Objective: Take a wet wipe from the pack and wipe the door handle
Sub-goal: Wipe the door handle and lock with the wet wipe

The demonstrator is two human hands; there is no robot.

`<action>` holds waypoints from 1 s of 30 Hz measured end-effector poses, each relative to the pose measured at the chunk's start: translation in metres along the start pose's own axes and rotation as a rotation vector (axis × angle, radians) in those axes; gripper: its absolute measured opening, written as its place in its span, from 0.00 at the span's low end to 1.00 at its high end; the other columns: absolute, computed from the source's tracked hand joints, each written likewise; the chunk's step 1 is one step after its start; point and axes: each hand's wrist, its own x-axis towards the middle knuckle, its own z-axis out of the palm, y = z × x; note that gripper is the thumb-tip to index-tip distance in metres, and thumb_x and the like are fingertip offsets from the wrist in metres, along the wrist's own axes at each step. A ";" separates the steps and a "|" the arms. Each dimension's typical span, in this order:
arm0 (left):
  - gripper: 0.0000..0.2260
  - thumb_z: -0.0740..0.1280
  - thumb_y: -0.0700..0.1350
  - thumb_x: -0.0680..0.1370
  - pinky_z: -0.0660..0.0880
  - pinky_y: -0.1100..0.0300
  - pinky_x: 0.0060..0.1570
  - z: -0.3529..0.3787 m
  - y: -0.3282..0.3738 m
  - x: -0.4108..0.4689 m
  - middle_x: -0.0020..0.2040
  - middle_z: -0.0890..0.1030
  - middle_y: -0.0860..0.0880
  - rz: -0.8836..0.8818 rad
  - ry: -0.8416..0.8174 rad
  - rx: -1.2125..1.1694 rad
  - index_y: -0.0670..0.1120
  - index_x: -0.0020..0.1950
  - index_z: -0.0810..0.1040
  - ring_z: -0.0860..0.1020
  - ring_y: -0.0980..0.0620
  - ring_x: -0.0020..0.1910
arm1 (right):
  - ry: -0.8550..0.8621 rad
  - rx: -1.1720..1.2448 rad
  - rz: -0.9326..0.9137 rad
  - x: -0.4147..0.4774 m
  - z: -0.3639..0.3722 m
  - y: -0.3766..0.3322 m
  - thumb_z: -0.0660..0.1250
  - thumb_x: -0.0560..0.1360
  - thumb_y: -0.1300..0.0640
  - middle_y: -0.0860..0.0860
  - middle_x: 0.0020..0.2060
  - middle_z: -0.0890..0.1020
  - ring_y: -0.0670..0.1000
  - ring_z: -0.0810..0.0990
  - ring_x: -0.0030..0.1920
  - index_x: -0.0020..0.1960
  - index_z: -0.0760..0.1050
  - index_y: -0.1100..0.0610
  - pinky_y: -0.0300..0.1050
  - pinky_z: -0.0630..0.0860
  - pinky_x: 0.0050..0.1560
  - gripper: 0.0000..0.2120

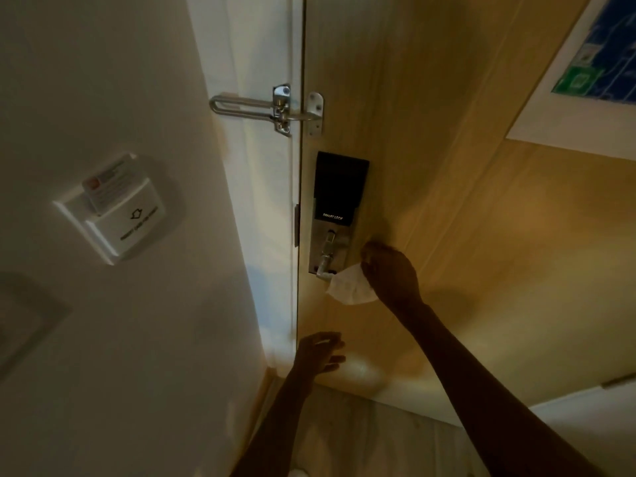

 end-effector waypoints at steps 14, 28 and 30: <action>0.09 0.70 0.45 0.78 0.81 0.62 0.42 -0.058 0.098 0.038 0.45 0.87 0.51 0.343 0.119 0.134 0.45 0.56 0.84 0.87 0.53 0.42 | -0.084 -0.176 -0.086 -0.030 0.026 -0.036 0.51 0.79 0.39 0.57 0.58 0.80 0.57 0.79 0.54 0.66 0.70 0.57 0.52 0.73 0.57 0.27; 0.11 0.71 0.47 0.77 0.82 0.62 0.41 -0.056 0.132 0.047 0.41 0.87 0.46 0.356 0.004 0.215 0.41 0.52 0.84 0.86 0.51 0.41 | -0.190 -0.312 -0.221 -0.041 0.019 0.007 0.70 0.74 0.58 0.53 0.42 0.81 0.54 0.80 0.38 0.53 0.75 0.57 0.48 0.74 0.43 0.10; 0.12 0.71 0.48 0.77 0.82 0.62 0.40 -0.057 0.135 0.048 0.42 0.87 0.45 0.344 -0.020 0.222 0.40 0.52 0.84 0.86 0.50 0.42 | -0.186 -0.304 -0.215 -0.041 0.017 0.008 0.68 0.75 0.59 0.53 0.41 0.81 0.54 0.79 0.37 0.53 0.74 0.57 0.49 0.74 0.43 0.08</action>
